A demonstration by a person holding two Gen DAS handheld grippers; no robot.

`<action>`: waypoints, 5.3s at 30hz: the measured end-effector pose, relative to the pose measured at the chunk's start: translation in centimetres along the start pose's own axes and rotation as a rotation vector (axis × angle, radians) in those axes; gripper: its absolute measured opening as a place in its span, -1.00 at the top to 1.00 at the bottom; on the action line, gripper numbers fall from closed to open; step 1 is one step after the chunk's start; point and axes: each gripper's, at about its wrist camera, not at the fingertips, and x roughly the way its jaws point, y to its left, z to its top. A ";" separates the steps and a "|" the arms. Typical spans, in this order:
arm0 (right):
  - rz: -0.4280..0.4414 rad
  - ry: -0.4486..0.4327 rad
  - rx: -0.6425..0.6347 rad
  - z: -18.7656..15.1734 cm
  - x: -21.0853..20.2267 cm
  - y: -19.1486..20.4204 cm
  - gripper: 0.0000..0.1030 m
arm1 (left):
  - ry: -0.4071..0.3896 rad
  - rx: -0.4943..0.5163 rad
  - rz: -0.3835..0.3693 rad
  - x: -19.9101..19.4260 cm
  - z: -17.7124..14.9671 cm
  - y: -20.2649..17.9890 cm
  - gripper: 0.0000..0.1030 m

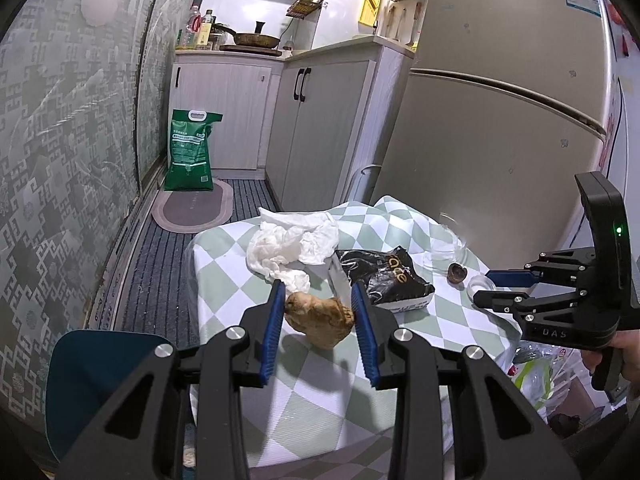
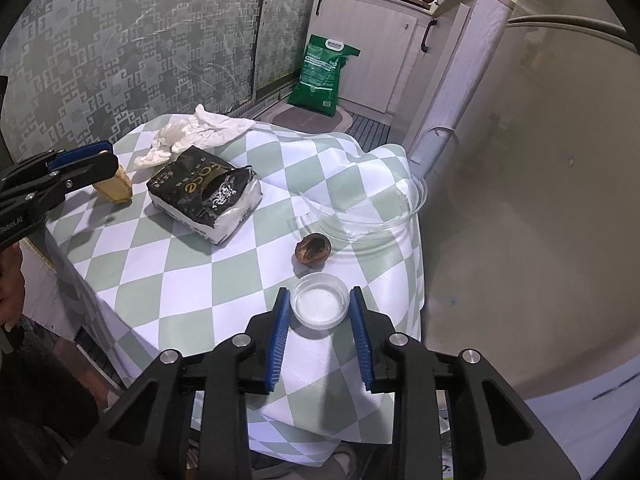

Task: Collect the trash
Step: 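Grasp the ginger root with the left tool while the right tool grasps the white cap, then carry the ginger and white cap over the teal trash bin, then open the left tool over the bin while the right tool releases the cap, then move both tools back toward the table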

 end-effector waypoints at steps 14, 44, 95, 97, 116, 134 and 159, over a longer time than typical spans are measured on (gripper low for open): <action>0.090 -0.035 -0.017 2.0 -1.4 3.5 0.42 | -0.052 -0.027 0.009 -2.4 0.4 2.0 0.30; 0.306 -0.077 -0.130 9.8 -0.3 17.3 0.42 | -0.027 -0.132 0.199 -8.0 -1.3 14.4 0.30; 0.392 0.155 -0.216 12.5 7.6 28.2 0.42 | 0.225 -0.254 0.297 -5.7 -5.7 22.8 0.12; 0.393 0.154 -0.216 12.5 7.7 28.3 0.42 | 0.189 -0.250 0.298 -6.3 -5.3 22.6 0.06; 0.427 0.087 -0.154 13.2 6.4 26.9 0.04 | -0.094 -0.234 0.233 -11.0 -2.1 20.2 -0.22; 0.321 -0.083 -0.022 13.1 1.7 18.0 0.04 | -0.205 -0.155 0.114 -10.2 0.5 14.0 -0.33; 0.192 -0.155 0.192 6.1 -3.9 2.4 0.03 | 0.046 0.064 0.045 0.4 3.0 2.9 0.04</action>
